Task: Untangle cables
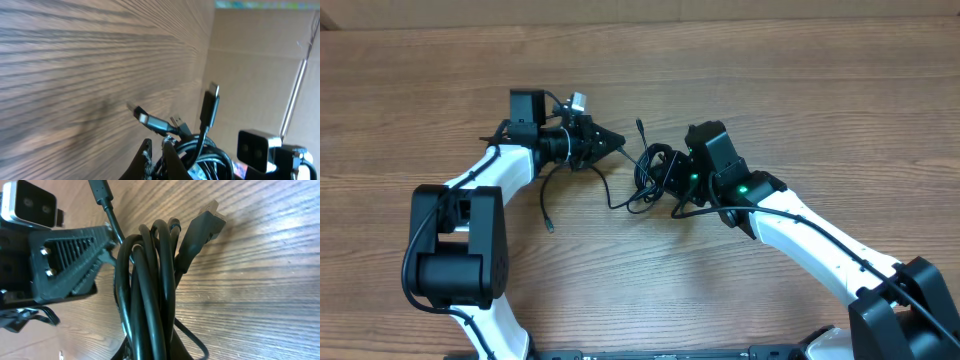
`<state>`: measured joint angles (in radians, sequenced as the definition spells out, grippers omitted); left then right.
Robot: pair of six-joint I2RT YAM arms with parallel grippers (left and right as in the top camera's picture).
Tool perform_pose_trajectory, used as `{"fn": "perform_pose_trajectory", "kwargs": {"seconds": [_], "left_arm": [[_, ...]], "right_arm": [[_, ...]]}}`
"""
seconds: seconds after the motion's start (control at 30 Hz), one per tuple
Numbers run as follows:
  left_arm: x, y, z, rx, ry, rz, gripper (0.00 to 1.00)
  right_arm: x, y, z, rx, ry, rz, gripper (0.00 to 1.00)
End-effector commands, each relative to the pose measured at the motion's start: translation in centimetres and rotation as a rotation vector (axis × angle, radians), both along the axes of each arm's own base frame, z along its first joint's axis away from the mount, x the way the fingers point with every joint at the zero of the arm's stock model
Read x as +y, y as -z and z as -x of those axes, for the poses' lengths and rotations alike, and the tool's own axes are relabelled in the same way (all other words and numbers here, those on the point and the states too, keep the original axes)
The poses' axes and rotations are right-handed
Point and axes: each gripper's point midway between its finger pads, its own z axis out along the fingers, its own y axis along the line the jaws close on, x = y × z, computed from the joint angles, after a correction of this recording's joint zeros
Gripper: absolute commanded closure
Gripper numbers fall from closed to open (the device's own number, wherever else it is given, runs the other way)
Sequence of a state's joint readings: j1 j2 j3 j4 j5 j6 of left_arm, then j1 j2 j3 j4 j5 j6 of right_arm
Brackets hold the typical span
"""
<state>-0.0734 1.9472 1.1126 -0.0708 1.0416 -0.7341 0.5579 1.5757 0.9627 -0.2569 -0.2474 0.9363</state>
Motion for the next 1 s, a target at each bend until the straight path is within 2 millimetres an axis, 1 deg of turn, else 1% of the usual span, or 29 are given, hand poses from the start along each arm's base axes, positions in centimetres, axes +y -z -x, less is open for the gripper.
{"fn": "perform_pose_trajectory", "kwargs": {"seconds": [0.0, 0.13, 0.2, 0.37, 0.57, 0.63, 0.77, 0.9, 0.97], "left_arm": [[-1.6, -1.4, 0.9, -0.043, 0.087, 0.068, 0.96], [-2.7, -3.6, 1.9, -0.196, 0.215, 0.156, 0.96], [-2.9, -4.2, 2.3, -0.243, 0.252, 0.178, 0.96], [-3.2, -4.2, 2.5, -0.261, 0.268, 0.177, 0.96], [-3.9, -4.1, 2.8, -0.259, 0.282, 0.175, 0.96], [-4.2, -4.1, 3.0, -0.287, 0.298, 0.17, 0.96], [-4.9, -4.0, 3.4, -0.299, 0.319, 0.168, 0.96], [-5.5, -3.1, 3.1, -0.294, 0.301, 0.111, 0.96], [-5.9, -2.9, 3.3, -0.291, 0.306, 0.106, 0.96]], "right_arm": [[0.4, -1.1, -0.5, -0.027, 0.009, -0.027, 0.96], [0.3, -1.1, -0.7, -0.016, 0.038, -0.032, 0.96], [0.2, -1.1, -0.8, 0.0, 0.064, -0.044, 0.96], [0.1, -1.5, -1.3, 0.007, 0.105, -0.076, 0.96], [-1.5, -1.6, -2.6, 0.04, 0.2, -0.111, 0.96], [-1.8, -1.7, -2.9, 0.038, 0.207, -0.118, 0.96], [-1.7, -2.0, -3.1, 0.025, 0.208, -0.127, 0.96], [-1.5, -2.5, -3.6, 0.015, 0.229, -0.157, 0.96], [-1.4, -2.9, -3.9, 0.008, 0.24, -0.177, 0.96]]}}
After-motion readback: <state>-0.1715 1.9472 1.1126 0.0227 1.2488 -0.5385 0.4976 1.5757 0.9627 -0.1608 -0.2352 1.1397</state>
